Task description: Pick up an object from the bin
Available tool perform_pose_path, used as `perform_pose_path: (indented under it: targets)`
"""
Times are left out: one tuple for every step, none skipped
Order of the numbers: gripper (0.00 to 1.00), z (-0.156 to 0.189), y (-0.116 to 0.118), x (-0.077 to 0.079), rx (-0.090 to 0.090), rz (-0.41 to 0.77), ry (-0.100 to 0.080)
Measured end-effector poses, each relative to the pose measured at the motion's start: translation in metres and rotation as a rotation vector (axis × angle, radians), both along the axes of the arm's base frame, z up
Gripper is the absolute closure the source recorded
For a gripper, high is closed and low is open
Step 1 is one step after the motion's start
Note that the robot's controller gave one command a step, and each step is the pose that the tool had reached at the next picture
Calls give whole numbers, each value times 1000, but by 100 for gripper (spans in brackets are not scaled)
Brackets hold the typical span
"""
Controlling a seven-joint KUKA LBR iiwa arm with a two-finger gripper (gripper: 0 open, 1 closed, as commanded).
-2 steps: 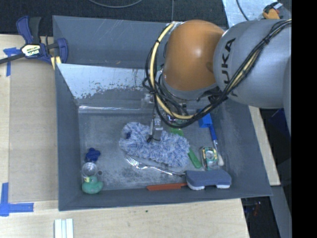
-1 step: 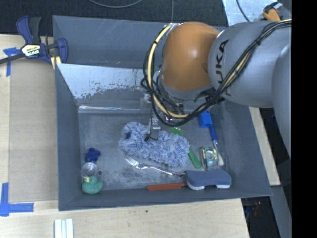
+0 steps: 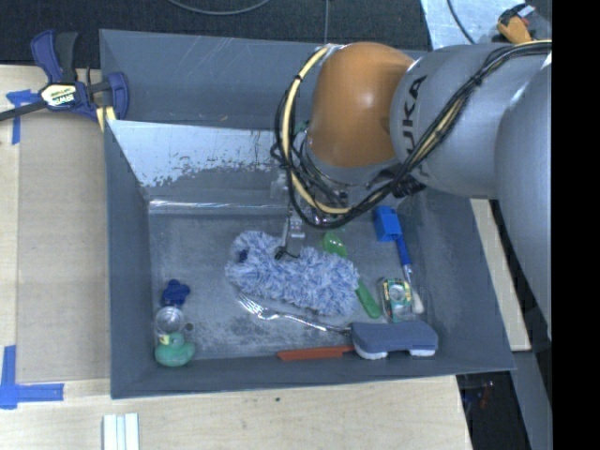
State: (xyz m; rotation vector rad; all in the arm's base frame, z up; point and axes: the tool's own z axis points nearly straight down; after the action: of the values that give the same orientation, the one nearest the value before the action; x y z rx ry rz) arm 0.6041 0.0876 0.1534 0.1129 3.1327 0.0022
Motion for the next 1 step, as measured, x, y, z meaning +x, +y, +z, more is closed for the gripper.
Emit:
perform_pose_path:
  targets:
    - [0,-38,2,-5,1,-25,0]
